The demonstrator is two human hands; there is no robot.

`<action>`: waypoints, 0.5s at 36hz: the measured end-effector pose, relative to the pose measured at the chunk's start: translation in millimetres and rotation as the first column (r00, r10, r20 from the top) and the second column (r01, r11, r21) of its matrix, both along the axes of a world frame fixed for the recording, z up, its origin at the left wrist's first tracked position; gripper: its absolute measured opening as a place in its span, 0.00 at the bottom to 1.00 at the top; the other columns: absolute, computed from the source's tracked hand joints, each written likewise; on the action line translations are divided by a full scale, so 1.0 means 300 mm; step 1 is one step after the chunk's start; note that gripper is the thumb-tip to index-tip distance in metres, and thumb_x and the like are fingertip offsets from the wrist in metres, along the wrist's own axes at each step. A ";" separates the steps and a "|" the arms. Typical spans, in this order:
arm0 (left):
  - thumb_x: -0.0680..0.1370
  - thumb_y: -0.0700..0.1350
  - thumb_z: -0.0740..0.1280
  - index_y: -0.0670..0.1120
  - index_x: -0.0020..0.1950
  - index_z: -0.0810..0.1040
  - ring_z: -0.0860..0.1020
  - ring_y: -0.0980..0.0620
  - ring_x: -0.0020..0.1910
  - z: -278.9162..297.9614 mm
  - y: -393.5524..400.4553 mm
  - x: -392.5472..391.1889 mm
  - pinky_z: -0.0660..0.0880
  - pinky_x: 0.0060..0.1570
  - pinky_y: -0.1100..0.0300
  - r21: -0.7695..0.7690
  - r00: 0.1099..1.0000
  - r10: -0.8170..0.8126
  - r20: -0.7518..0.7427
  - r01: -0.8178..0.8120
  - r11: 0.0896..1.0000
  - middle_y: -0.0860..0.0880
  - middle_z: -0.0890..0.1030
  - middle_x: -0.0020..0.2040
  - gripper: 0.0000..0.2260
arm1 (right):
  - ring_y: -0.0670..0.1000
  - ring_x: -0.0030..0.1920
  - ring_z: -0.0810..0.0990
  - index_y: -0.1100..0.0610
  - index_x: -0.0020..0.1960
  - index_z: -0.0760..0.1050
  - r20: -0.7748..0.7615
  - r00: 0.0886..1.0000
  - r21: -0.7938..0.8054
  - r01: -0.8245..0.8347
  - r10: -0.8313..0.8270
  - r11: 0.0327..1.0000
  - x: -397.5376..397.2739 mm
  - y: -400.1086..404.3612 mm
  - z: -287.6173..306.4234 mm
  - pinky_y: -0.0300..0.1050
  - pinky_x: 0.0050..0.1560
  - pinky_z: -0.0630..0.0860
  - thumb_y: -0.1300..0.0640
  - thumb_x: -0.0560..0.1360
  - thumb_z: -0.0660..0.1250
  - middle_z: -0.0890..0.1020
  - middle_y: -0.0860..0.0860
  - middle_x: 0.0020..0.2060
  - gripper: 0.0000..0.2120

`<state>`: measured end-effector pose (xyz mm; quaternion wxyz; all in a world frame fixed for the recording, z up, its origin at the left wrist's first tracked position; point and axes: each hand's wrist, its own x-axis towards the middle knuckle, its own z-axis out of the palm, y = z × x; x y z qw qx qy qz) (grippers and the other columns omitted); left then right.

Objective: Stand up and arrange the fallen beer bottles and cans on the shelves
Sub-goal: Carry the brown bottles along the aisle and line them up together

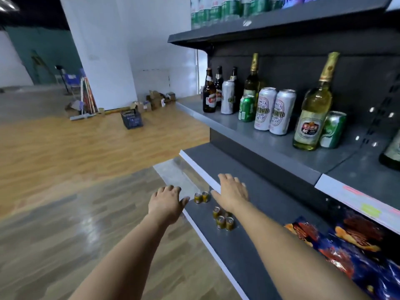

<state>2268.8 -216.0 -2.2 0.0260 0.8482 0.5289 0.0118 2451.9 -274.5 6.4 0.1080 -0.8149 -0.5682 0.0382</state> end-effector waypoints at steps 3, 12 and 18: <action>0.82 0.61 0.51 0.50 0.72 0.66 0.66 0.46 0.71 0.015 0.128 0.053 0.62 0.67 0.53 0.003 1.000 -0.019 0.008 0.019 1.000 0.48 0.68 0.72 0.24 | 0.56 0.69 0.67 0.55 0.74 0.60 0.026 0.999 0.006 0.018 -0.019 1.000 0.064 0.112 0.031 0.51 0.66 0.64 0.45 0.79 0.59 0.67 0.53 0.71 0.27; 0.82 0.61 0.51 0.49 0.73 0.65 0.65 0.46 0.72 0.015 0.513 0.174 0.62 0.68 0.52 -0.007 0.994 -0.109 0.022 0.109 0.994 0.48 0.68 0.72 0.24 | 0.57 0.68 0.68 0.56 0.72 0.62 0.106 0.986 0.034 0.128 -0.131 0.991 0.204 0.454 0.124 0.52 0.66 0.65 0.43 0.80 0.59 0.69 0.54 0.69 0.26; 0.82 0.61 0.51 0.49 0.73 0.65 0.66 0.45 0.71 0.035 0.845 0.194 0.62 0.68 0.52 0.040 0.978 -0.206 0.040 0.204 0.978 0.48 0.68 0.72 0.25 | 0.57 0.69 0.67 0.56 0.73 0.61 0.088 0.970 0.080 0.222 -0.229 0.972 0.225 0.716 0.195 0.52 0.65 0.66 0.43 0.80 0.58 0.68 0.55 0.70 0.26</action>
